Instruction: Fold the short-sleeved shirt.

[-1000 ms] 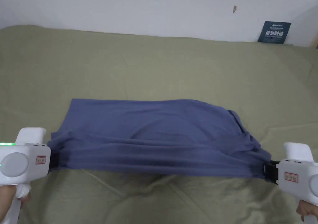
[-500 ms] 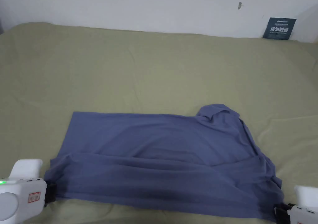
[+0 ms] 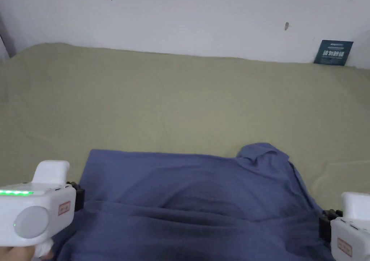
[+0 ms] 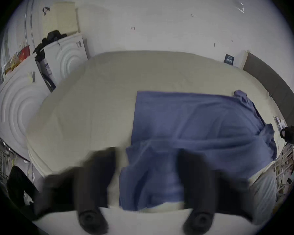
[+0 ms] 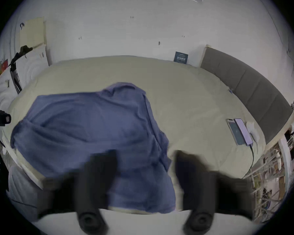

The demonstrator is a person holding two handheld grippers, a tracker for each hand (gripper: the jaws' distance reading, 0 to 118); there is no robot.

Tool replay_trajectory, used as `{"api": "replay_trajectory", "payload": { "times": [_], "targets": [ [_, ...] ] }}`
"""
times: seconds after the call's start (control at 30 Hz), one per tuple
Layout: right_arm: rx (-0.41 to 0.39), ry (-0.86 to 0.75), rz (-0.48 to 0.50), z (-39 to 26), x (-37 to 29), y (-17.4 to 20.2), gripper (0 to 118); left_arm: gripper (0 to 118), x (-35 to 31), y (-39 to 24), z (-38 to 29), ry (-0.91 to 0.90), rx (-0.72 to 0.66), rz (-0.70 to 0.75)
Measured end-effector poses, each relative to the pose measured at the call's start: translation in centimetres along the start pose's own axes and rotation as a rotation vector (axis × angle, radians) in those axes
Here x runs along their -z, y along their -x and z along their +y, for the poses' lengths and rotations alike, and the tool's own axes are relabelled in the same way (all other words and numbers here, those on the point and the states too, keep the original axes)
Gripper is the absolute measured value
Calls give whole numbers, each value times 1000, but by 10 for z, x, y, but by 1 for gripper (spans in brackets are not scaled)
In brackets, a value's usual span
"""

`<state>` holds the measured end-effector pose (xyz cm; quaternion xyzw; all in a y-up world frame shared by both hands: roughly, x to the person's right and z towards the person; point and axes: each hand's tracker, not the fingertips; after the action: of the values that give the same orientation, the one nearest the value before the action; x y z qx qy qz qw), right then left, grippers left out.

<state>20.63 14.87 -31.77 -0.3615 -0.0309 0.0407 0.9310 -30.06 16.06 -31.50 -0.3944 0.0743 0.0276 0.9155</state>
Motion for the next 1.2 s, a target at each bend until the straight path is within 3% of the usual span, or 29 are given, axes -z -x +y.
{"api": "replay_trajectory", "payload": {
  "times": [0.43, 0.47, 0.5, 0.53, 0.57, 0.6, 0.7, 0.8, 0.87, 0.93, 1.2],
  "targets": [
    [-17, 98, 18, 53, 103, -1, 2, 0, 156, 19, 100, 116, -74, -13],
    [-18, 101, 14, 54, 108, -2, 2, 8, 162, 17, 105, 124, -79, -14],
    [-21, 104, 11, 56, 112, -2, 2, 32, 168, 17, 106, 130, -82, -10],
    [-26, 109, 8, 56, 115, -2, 2, 86, 174, 17, 107, 142, -82, -9],
    [-30, 112, 8, 57, 119, -2, 2, 118, 183, 16, 105, 192, -78, 6],
    [-33, 118, 6, 57, 122, -1, 2, 118, 190, 14, 104, 211, -65, 9],
    [-51, 126, 12, 57, 128, -2, 2, 115, 199, 11, 97, 218, -36, 8],
    [-63, 131, 9, 57, 128, -2, 2, 99, 197, 1, 91, 219, 24, 40],
    [-71, 136, 5, 58, 129, -6, 2, 60, 187, -4, 93, 183, 38, 30],
    [-82, 141, -4, 60, 131, -11, 2, 1, 180, -8, 96, 162, 56, 16],
    [-39, 215, 30, 89, 173, -36, 2, 1, 188, -13, 98, 173, 54, -13]
  ]
}}
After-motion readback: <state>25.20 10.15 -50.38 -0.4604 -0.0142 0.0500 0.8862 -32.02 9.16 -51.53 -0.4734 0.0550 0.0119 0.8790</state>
